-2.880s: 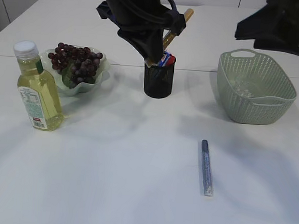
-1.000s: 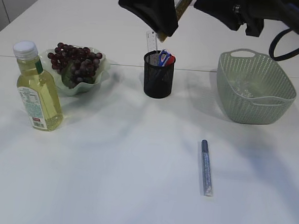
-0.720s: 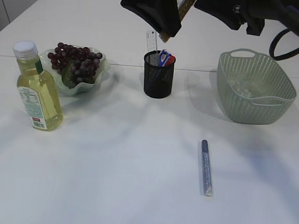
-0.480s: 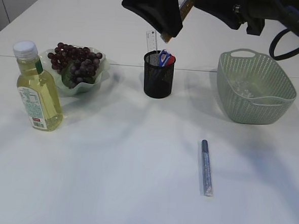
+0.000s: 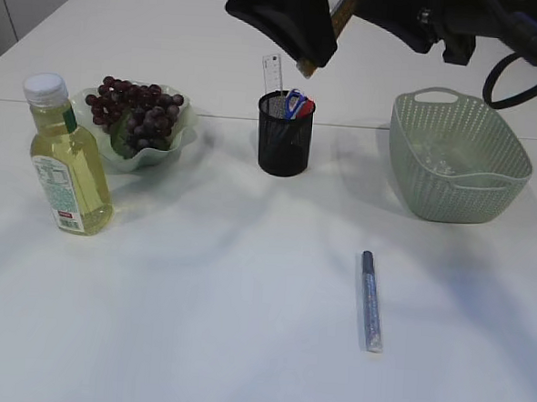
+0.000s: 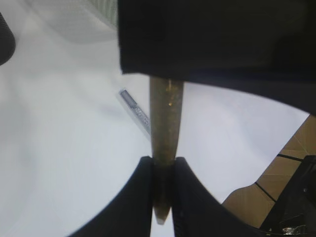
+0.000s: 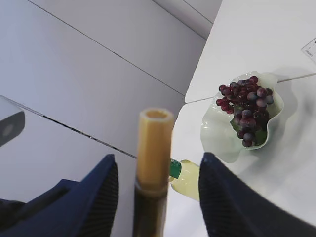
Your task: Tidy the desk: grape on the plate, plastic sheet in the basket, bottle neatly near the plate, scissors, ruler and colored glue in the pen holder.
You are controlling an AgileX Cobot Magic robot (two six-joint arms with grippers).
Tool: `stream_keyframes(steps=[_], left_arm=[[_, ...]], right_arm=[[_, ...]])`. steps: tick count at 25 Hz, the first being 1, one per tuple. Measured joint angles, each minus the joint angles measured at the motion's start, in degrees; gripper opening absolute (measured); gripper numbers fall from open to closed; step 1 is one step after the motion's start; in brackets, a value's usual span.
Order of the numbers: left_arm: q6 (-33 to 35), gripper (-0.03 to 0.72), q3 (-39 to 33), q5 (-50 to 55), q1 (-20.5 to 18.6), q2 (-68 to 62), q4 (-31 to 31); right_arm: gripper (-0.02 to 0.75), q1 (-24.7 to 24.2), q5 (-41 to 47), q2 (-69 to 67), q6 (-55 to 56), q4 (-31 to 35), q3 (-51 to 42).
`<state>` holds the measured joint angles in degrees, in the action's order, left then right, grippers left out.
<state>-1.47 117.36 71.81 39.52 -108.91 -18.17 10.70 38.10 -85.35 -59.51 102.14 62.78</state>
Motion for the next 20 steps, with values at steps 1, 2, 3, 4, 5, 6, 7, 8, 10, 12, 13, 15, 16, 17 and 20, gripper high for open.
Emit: stream_keyframes(steps=[1,2,3,4,5,6,7,8,10,12,13,15,16,17,20], left_arm=[[0.1,0.057,0.0,0.0,0.0,0.0,0.0],[0.1,0.057,0.0,0.0,0.0,0.0,0.0],[0.1,0.057,0.0,0.0,0.0,0.0,0.0],[0.1,0.057,0.0,0.0,0.0,0.0,0.0],[0.1,0.057,0.0,0.0,0.0,0.0,0.0],[0.1,0.057,0.0,0.0,0.0,0.0,0.0],[0.1,0.057,0.0,0.0,0.0,0.0,0.0],[0.1,0.057,0.0,0.0,0.0,0.0,0.0],[0.1,0.057,0.0,0.0,0.0,0.0,0.0],[0.1,0.057,0.0,0.0,0.0,0.0,0.0],[0.1,0.057,0.0,0.0,0.0,0.0,0.0],[0.1,0.057,0.0,0.0,0.0,0.0,0.0],[0.1,0.057,0.0,0.0,0.0,0.0,0.0],[0.1,0.057,0.0,0.0,0.0,0.0,0.0],[0.1,0.057,0.0,0.1,0.0,0.0,0.0]], right_arm=[[0.417,0.0,0.0,-0.1,0.0,0.0,0.0],[0.411,0.0,0.0,-0.2,0.0,0.0,0.0],[0.4,0.0,0.0,-0.4,0.0,0.0,0.0],[0.384,0.0,0.0,-0.4,0.0,0.0,0.1],[0.363,0.0,0.0,-0.4,0.0,0.0,0.1],[0.339,0.0,0.0,-0.4,0.0,0.0,0.2],[0.318,0.0,0.0,-0.4,0.0,0.0,0.3],[0.29,0.0,0.0,-0.4,0.0,0.0,0.3],[0.242,0.0,0.0,-0.4,0.0,0.0,0.3],[0.2,0.0,0.0,-0.4,0.0,0.2,0.3],[0.185,0.0,0.1,-0.4,0.0,0.2,0.3],[0.17,0.0,0.3,-0.4,0.0,0.3,0.3],[0.167,0.0,0.3,-0.4,0.0,0.3,0.3],[0.164,0.0,0.4,-0.4,0.0,0.4,0.3],[0.163,0.0,0.7,-0.4,0.0,0.5,0.3]])
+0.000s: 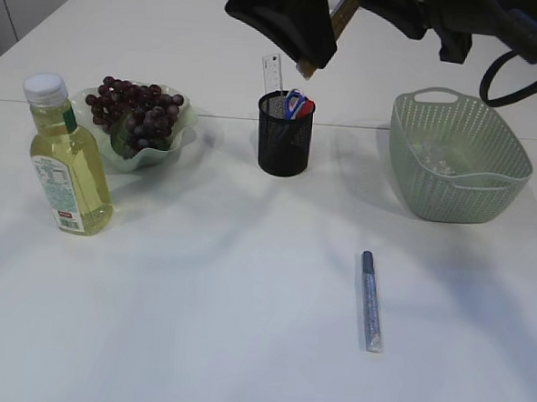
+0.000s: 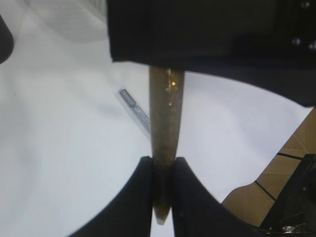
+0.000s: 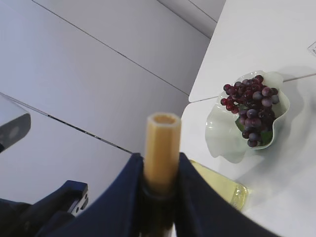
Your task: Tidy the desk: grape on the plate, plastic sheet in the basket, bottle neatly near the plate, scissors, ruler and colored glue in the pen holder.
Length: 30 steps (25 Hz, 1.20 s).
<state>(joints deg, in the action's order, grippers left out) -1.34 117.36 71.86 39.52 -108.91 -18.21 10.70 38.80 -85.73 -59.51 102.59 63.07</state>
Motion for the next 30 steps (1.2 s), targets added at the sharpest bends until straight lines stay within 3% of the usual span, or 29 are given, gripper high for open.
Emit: stream_keyframes(steps=[30], left_arm=[[0.1,0.057,0.0,0.2,0.1,0.0,0.0]], right_arm=[[0.139,0.0,1.1,0.0,0.0,0.0,0.0]])
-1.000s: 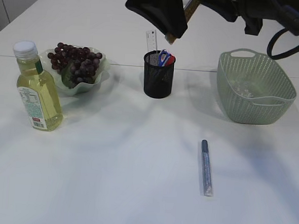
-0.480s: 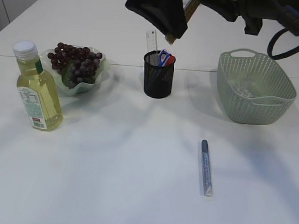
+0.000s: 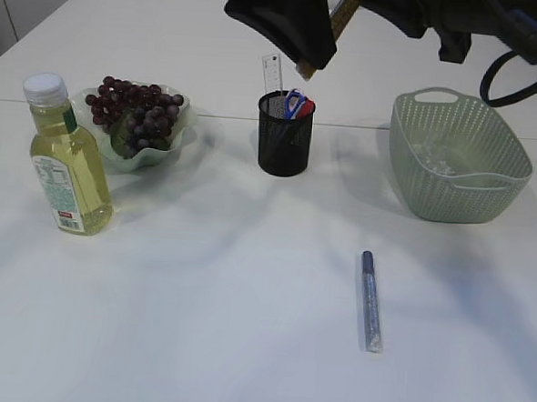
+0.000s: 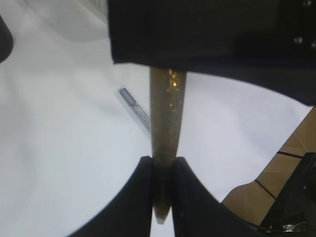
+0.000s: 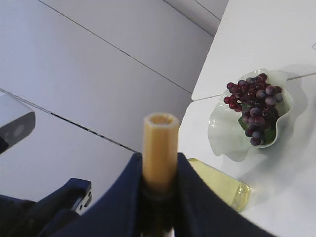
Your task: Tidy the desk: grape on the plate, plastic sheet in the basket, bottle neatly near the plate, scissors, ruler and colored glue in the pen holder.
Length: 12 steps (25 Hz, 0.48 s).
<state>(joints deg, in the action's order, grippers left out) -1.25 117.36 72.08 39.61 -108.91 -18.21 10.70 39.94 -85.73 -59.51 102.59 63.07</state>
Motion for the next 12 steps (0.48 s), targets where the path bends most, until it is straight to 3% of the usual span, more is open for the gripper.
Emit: stream_keyframes(steps=[12], left_arm=[[0.1,0.114,0.0,0.1,0.0,0.0,0.0]], right_arm=[[0.139,0.0,0.0,0.0,0.0,0.0,0.0]])
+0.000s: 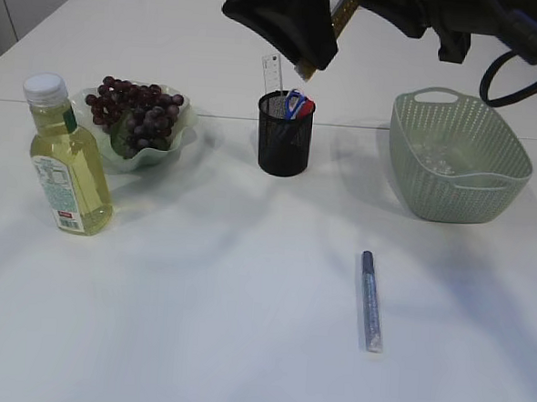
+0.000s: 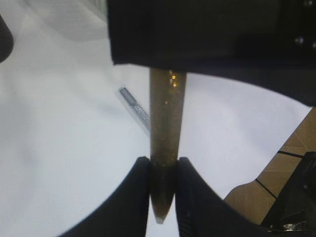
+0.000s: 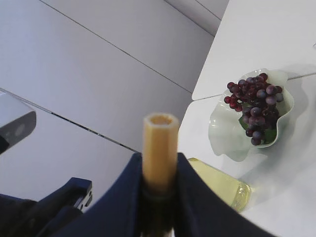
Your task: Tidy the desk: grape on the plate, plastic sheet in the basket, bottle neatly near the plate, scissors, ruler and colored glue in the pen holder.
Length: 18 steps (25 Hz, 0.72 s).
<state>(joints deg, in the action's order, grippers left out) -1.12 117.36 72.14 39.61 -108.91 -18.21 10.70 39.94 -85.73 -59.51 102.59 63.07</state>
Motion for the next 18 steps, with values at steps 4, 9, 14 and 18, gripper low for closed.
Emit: stream_keyframes(steps=[4,9,14,18], left_arm=[[0.0,0.136,0.0,0.0,0.0,0.0,0.1],[0.0,0.228,0.0,0.0,0.0,0.0,0.3],[0.0,0.28,0.0,0.0,0.0,0.0,0.6],[0.0,0.285,0.0,0.0,0.0,0.0,1.3]], right_arm=[[0.139,0.0,0.0,0.0,0.0,0.0,0.0],[0.139,0.0,0.0,0.0,-0.1,0.0,0.0],[0.138,0.0,0.0,0.0,-0.1,-0.1,0.0],[0.138,0.0,0.0,0.0,-1.6,-0.2,0.0]])
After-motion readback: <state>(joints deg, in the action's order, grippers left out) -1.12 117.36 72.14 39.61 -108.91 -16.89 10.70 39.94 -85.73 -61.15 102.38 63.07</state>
